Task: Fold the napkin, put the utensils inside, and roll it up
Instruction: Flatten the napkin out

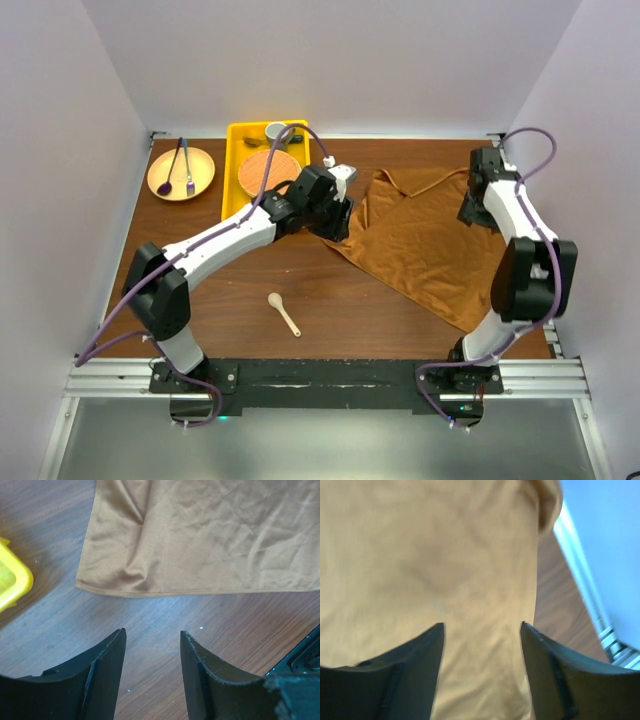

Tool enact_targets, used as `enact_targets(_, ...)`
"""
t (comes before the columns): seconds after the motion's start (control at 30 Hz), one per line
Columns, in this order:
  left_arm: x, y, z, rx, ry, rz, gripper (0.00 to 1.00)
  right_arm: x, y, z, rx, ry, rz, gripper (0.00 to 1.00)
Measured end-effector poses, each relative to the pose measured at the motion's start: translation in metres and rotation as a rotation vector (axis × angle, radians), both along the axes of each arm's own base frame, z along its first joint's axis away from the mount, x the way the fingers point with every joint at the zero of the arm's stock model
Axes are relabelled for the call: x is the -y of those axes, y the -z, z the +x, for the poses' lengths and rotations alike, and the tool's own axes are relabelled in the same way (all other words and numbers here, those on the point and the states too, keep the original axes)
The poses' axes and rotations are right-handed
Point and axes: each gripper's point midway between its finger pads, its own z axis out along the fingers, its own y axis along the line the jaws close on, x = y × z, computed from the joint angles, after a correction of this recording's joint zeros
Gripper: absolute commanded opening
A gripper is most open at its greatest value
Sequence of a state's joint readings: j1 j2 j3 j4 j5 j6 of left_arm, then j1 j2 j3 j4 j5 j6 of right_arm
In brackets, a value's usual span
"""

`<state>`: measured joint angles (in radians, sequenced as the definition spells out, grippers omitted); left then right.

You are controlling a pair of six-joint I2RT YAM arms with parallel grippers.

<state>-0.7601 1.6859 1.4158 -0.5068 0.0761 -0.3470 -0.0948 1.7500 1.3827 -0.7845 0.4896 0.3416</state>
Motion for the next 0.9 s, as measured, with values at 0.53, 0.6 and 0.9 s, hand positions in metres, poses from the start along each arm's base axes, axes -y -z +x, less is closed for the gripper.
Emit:
enact_targets(0.53,-0.030,-0.008,0.018,0.018,-0.107,0.018,0.57,-0.214,0.031,0.012,-0.034,-0.480,0.293,0.29)
enact_targets(0.6,-0.047,-0.013,0.025,0.027,-0.167,0.024,0.58,-0.247,0.029,0.028,0.005,-0.521,0.339,0.27)
enact_targets(0.9,-0.110,-0.030,0.052,0.064,-0.361,0.059,0.59,-0.336,0.083,0.035,-0.094,-0.631,0.422,0.17)
